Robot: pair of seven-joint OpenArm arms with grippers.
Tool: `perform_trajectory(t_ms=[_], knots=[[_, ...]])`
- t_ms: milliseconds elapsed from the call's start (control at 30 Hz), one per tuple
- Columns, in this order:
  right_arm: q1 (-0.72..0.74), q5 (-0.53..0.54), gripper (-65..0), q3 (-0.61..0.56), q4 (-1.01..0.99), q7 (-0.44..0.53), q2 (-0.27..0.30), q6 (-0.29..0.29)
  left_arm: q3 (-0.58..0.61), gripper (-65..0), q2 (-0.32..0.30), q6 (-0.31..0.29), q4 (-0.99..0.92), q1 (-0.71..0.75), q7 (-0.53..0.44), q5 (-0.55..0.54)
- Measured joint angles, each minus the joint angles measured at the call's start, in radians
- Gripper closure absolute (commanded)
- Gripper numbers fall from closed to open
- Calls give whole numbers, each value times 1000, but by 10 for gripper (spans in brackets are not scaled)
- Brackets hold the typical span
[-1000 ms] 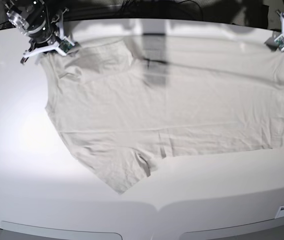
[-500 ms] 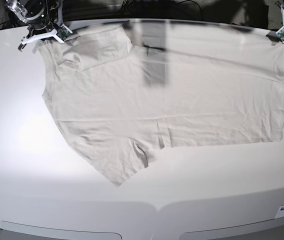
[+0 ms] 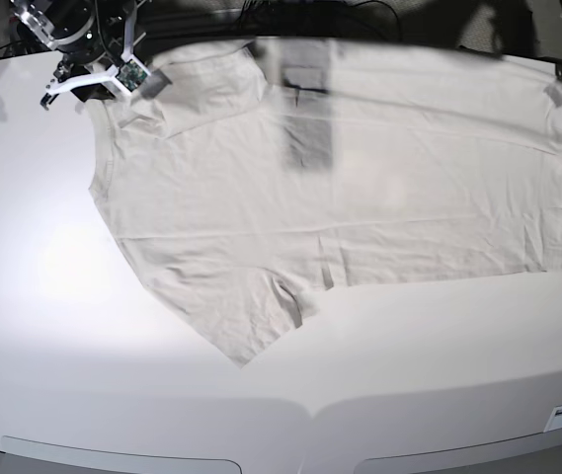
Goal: Fold the T-shirt properly
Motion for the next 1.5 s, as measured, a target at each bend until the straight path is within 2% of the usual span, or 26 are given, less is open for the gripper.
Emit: perform_trajectory(t_ms=[67, 233, 433, 500, 633, 733, 867, 1167, 1333, 1500], knots=[[0, 0, -276, 0, 20, 0, 0, 0, -62, -260, -2, -50, 23, 2, 0, -37], [8, 21, -276, 30, 43, 26, 0, 0, -210, -260, -10, -54, 49, 2, -96, -242], [67, 237, -276, 118, 43, 46, -9, -3, -235, -260, -77, -56, -16, -39, -90, -531], [108, 288, -276, 130, 43, 45, -8, -6, -236, -260, -77, -59, -69, -105, -66, -619], [159, 320, -276, 130, 36, 51, -11, -7, -235, -260, -75, -53, -209, -257, 45, -798], [184, 322, -276, 130, 2, 52, -44, -5, -204, -260, -75, -43, -328, -388, 109, -875], [203, 330, -276, 130, -25, 53, -72, 11, -68, -260, -74, -41, -497, -576, 145, -877], [203, 328, -276, 130, -25, 52, -74, 12, 243, -260, -74, -37, -893, -979, 135, -858], [203, 323, -276, 130, -25, 39, -74, 12, 372, -248, -59, -37, -1127, -1147, 18, -705], [203, 315, -276, 130, -25, 37, -74, 12, 411, -238, -19, -37, -1329, -1250, -132, -515]])
